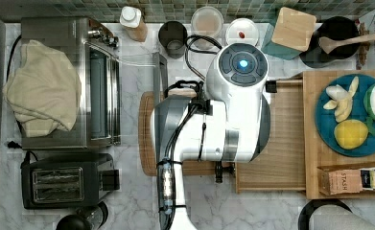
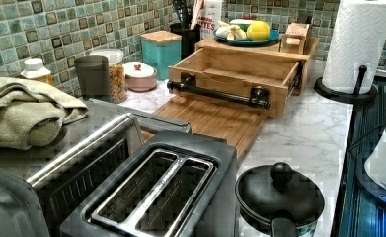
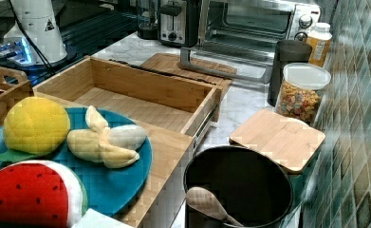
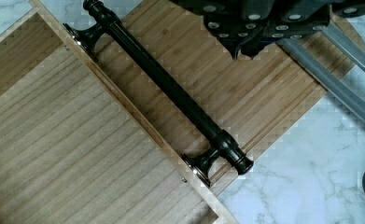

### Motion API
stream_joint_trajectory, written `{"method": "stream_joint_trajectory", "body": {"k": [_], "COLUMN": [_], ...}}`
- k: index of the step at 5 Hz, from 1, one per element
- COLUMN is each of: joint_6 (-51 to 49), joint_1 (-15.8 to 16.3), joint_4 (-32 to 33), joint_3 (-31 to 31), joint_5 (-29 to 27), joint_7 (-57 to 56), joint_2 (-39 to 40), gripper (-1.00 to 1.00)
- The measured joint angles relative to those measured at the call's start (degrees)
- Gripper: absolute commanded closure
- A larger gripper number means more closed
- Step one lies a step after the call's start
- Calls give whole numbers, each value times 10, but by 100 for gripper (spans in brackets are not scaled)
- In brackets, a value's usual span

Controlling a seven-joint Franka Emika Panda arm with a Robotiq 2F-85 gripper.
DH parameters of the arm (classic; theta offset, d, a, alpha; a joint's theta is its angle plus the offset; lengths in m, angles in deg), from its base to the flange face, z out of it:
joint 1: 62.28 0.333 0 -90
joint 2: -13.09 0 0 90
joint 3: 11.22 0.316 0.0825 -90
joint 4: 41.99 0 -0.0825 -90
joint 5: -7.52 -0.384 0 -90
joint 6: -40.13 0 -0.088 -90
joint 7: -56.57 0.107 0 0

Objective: Close the drawer.

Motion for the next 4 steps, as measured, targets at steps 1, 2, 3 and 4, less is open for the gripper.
{"method": "stream_joint_trajectory", "body": {"k": [1, 2, 3, 4], "joint_6": [5, 2, 79, 119], "joint_1": [0, -1, 0, 2], "joint_4": [1, 1, 39, 86], "joint_3": [0, 0, 2, 10], "joint_5": [0, -4, -5, -5], "joint_7": [0, -22, -118, -175], "joint_2": [0, 5, -3, -20], "gripper": [100, 100, 100, 100]}}
